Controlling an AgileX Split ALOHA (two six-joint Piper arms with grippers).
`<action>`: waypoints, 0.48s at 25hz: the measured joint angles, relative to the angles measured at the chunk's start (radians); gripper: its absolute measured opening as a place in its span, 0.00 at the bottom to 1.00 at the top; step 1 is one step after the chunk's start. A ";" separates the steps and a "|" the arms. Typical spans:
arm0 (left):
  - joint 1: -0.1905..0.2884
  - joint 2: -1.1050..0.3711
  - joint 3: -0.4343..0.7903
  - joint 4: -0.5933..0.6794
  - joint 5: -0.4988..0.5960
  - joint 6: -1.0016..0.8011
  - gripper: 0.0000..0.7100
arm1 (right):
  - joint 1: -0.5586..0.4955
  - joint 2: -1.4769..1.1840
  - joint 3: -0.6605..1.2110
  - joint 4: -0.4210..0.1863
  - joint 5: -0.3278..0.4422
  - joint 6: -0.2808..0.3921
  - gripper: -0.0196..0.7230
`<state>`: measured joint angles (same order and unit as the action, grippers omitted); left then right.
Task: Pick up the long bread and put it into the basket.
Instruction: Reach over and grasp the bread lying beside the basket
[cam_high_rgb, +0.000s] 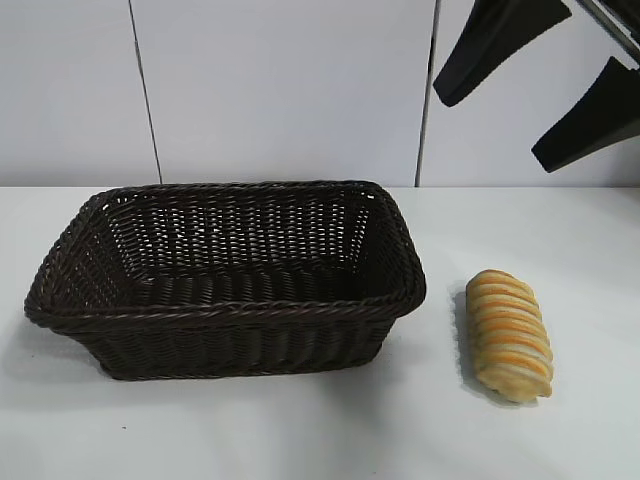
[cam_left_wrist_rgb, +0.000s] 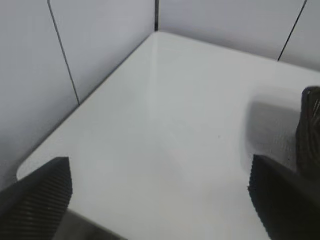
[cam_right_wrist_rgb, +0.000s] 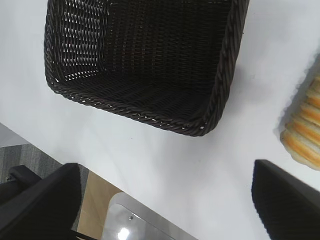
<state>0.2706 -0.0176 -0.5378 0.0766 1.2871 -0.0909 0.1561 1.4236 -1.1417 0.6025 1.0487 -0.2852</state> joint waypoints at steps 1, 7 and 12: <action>-0.006 0.000 0.000 0.000 -0.001 0.000 0.98 | 0.000 0.000 0.000 0.000 0.000 0.000 0.89; -0.115 0.000 0.000 0.002 -0.001 0.001 0.98 | 0.000 0.000 0.000 0.000 -0.001 0.000 0.89; -0.198 0.000 0.000 0.003 -0.001 0.001 0.98 | 0.000 0.000 0.000 0.000 -0.001 0.000 0.89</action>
<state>0.0727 -0.0176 -0.5378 0.0794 1.2863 -0.0900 0.1561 1.4236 -1.1417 0.6025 1.0476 -0.2852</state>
